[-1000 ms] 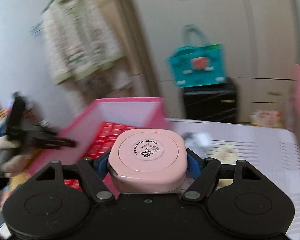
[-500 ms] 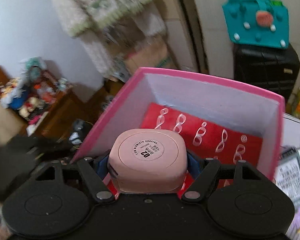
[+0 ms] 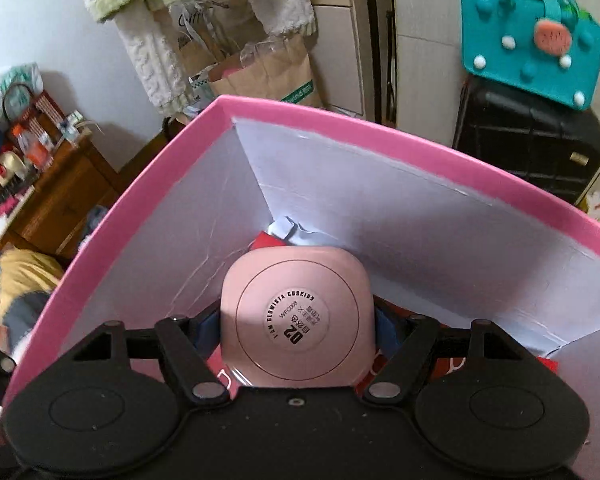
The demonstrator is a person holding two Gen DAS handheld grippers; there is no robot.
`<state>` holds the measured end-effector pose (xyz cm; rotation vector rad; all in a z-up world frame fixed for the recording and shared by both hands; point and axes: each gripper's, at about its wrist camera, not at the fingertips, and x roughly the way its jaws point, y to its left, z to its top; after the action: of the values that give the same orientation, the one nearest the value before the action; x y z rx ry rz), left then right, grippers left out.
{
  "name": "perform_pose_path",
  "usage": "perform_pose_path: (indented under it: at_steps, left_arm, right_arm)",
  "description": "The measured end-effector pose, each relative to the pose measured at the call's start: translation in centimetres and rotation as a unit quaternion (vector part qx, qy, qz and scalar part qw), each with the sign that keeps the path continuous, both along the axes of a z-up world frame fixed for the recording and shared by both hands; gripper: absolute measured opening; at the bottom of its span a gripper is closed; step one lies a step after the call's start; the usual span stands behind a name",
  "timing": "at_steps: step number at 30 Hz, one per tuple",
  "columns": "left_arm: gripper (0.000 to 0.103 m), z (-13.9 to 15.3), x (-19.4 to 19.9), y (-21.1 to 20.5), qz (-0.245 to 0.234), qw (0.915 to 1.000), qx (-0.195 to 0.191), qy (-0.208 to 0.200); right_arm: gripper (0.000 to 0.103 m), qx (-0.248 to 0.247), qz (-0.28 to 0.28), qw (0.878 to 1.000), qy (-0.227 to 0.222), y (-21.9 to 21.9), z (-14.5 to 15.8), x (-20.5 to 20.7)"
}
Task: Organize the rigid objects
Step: 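Carry the pink case into the pink box and release it with the right gripper, then move the right gripper back to the table and grasp the black phone case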
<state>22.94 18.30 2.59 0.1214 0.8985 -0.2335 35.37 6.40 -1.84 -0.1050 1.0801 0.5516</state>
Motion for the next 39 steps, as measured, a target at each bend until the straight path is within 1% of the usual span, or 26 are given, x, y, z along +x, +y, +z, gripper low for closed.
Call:
perform_pose_path:
  at_steps: [3, 5, 6, 10, 15, 18, 20, 21, 22, 23, 25, 26, 27, 28, 30, 33, 39]
  left_arm:
    - [0.009, 0.0, 0.0, -0.1, 0.0, 1.0, 0.003, 0.0]
    - [0.009, 0.0, -0.1, -0.1, 0.002, 1.0, 0.007, -0.002]
    - [0.009, 0.0, -0.2, -0.2, 0.003, 0.9999, 0.009, -0.002]
    - [0.009, -0.1, -0.2, -0.4, 0.004, 0.9999, 0.016, 0.001]
    - [0.009, 0.0, -0.5, -0.7, 0.003, 0.9997, 0.024, -0.001]
    - [0.011, 0.5, -0.9, -0.7, 0.004, 0.9996, 0.027, -0.005]
    - [0.014, 1.0, -1.4, -0.6, 0.001, 0.9996, 0.029, -0.003]
    - [0.016, 1.1, -1.7, -0.5, -0.002, 0.9995, 0.032, -0.004]
    - [0.02, 1.3, -2.1, -0.6, -0.005, 0.9992, 0.039, -0.005]
    - [0.022, 1.3, -2.4, -0.7, -0.006, 0.9989, 0.045, -0.006]
    - [0.021, 1.3, -3.0, -1.0, -0.004, 0.9983, 0.057, -0.011]
    - [0.014, 1.4, -3.2, -1.1, -0.006, 0.998, 0.061, -0.014]
    - [0.01, 1.4, -3.4, -1.3, -0.012, 0.998, 0.059, -0.017]
    - [0.008, 1.4, -3.6, -1.4, -0.017, 0.998, 0.058, -0.017]
    - [0.007, 1.3, -3.8, -1.8, -0.011, 0.9974, 0.067, -0.024]
    - [0.006, 1.3, -4.0, -1.8, -0.005, 0.9971, 0.07, -0.031]
    - [0.006, 1.7, -4.2, -1.6, -0.003, 0.9974, 0.064, -0.033]
  right_arm:
    - [0.082, 0.019, -0.006, 1.0, -0.007, -0.6, 0.8, 0.1]
    - [0.084, 0.041, -0.021, 0.999, -0.015, -1.2, 2.2, 0.2]
    - [0.088, 0.048, -0.021, 0.998, -0.023, -1.5, 3.1, 0.1]
    - [0.089, 0.07, -0.008, 0.996, -0.049, -3.0, 6.6, -1.6]
    - [0.089, 0.092, 0.005, 0.993, -0.067, -6.2, 10.2, -5.7]
    - [0.089, 0.113, 0.011, 0.991, -0.076, -8.9, 11.3, -8.5]
    - [0.088, 0.113, 0.021, 0.99, -0.084, -10.5, 11.8, -10.5]
    - [0.088, 0.112, 0.017, 0.99, -0.084, -11.7, 11.9, -11.5]
    - [0.088, 0.112, 0.01, 0.99, -0.084, -12.6, 12.0, -12.4]
    - [0.088, 0.113, 0.004, 0.99, -0.086, -13.8, 12.1, -13.4]
    - [0.088, 0.112, -0.01, 0.989, -0.092, -15.7, 11.9, -15.1]
    - [0.088, 0.108, -0.018, 0.989, -0.096, -16.7, 11.4, -15.9]
    - [0.088, 0.102, -0.026, 0.99, -0.098, -17.5, 10.9, -16.6]
    - [0.088, 0.094, -0.033, 0.99, -0.1, -18.1, 10.2, -17.2]
    - [0.088, 0.075, -0.051, 0.991, -0.099, -19.2, 8.6, -18.4]
    - [0.088, 0.052, -0.077, 0.991, -0.1, -20.4, 6.2, -20.1]
    - [0.088, 0.039, -0.123, 0.988, -0.086, -22.2, 2.0, -23.1]
